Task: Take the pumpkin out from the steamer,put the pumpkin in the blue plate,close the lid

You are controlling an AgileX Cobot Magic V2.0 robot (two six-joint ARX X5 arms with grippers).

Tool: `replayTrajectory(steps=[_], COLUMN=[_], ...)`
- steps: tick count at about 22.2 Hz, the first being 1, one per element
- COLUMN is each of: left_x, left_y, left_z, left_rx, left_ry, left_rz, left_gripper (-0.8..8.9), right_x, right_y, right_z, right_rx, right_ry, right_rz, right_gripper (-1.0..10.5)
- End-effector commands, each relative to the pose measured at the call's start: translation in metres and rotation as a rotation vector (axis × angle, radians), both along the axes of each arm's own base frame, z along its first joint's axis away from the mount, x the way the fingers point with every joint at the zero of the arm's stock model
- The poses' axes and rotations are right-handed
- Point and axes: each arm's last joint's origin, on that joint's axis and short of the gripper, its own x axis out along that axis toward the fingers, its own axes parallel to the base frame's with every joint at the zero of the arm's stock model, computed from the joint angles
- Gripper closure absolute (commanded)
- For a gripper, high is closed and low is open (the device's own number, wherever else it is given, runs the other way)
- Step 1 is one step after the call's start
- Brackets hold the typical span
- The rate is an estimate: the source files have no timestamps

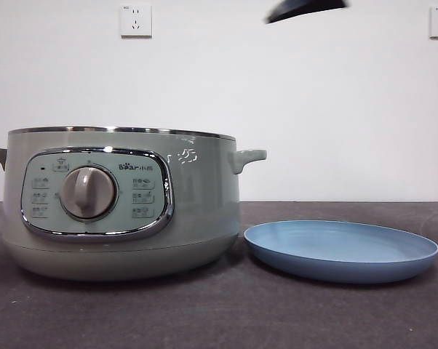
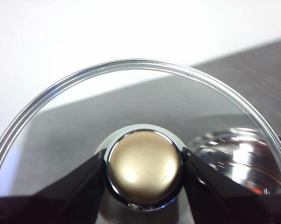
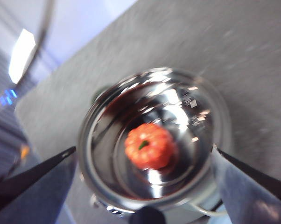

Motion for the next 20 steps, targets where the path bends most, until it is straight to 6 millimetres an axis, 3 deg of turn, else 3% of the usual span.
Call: replayTrajectory(steps=[1,5,8,13,20], left_x=[-0.017,-0.039,-0.050,-0.051,-0.051], left_y=[0.011,0.023,0.029,0.029,0.029], left_z=[0.012,0.016,0.017,0.012,0.011], left_rx=[-0.008,-0.019,-0.024,0.003,0.008], left_ry=[-0.095,-0.145,-0.164,-0.116,-0.107], left_rz=[0.091,0.147,0.168,0.165,0.164], left_gripper=[8.22,8.22,8.22,8.22,8.22], right_x=[0.013,0.022,0.029,0.034,0.051], right_y=[0.026,0.066,0.103,0.149,0.178], right_z=[0.002,-0.003,-0.019,-0.072,-0.139], right_rx=[-0.095,-0.256,-0.365,-0.513,-0.601], right_ry=[0.011,0.033,0.022,0.002,0.060], right_rz=[0.062,0.078,0.104,0.147,0.165], right_gripper=[4.7,3.7,3.7,3.8,3.8])
